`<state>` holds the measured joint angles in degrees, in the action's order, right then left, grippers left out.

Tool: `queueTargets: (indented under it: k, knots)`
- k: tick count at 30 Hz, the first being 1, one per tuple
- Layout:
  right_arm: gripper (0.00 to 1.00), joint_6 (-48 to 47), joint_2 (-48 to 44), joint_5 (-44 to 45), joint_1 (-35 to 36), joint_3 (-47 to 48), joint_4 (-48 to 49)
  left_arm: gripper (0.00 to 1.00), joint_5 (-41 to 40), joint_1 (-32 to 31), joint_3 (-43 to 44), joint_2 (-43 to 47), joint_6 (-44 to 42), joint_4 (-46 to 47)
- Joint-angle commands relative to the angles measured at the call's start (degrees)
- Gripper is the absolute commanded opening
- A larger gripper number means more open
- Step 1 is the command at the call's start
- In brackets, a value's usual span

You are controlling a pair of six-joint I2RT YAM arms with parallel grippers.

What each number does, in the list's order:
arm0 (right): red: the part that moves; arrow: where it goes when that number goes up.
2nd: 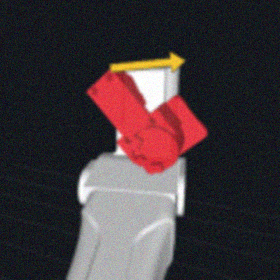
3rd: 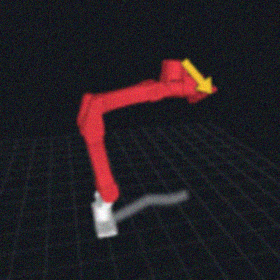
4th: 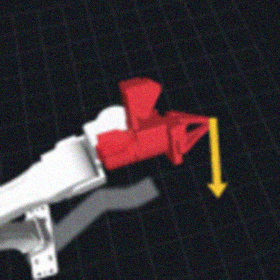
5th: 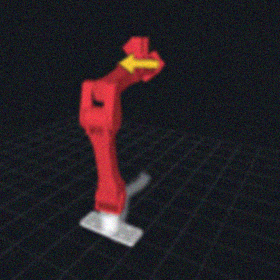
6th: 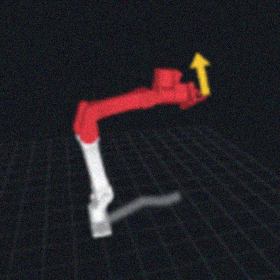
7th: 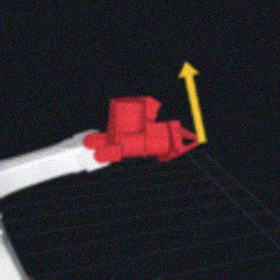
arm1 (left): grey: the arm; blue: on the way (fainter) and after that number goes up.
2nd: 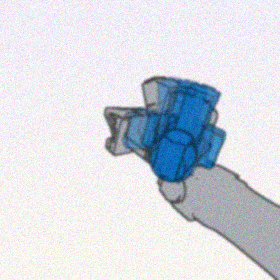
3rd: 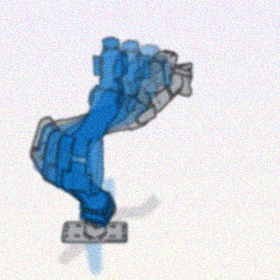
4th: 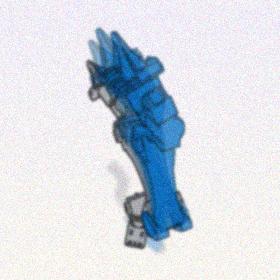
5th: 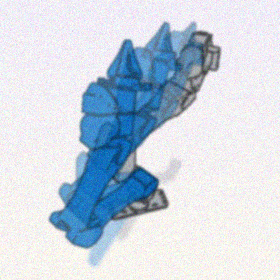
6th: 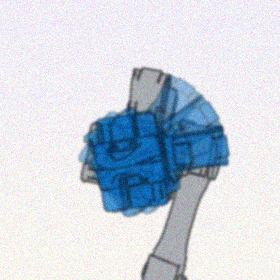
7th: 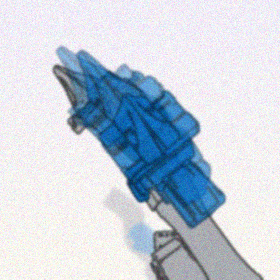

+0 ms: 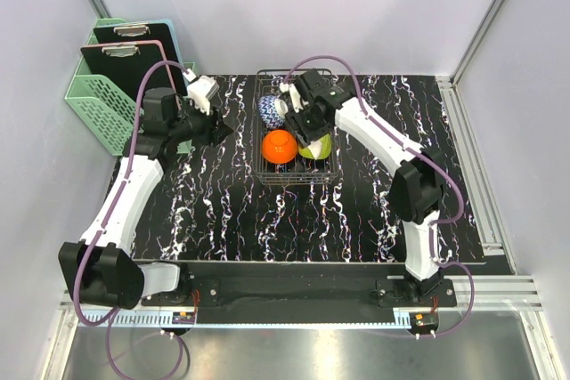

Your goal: Load the bowls into the dish rack

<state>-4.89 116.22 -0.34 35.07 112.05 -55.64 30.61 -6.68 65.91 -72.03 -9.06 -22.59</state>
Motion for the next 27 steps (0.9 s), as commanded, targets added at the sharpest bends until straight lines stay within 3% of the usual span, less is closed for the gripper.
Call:
queueTargets:
  k: [1,27]
  knots:
    - [0.0,-2.3,0.6,8.0,2.5,1.4,-0.8,0.5,2.3,0.8,-0.9,2.0,-1.1,2.6]
    - [0.0,-4.0,4.6,11.8,8.4,-1.7,-1.9,0.5,3.6,2.0,-2.1,3.0,-1.9,2.6]
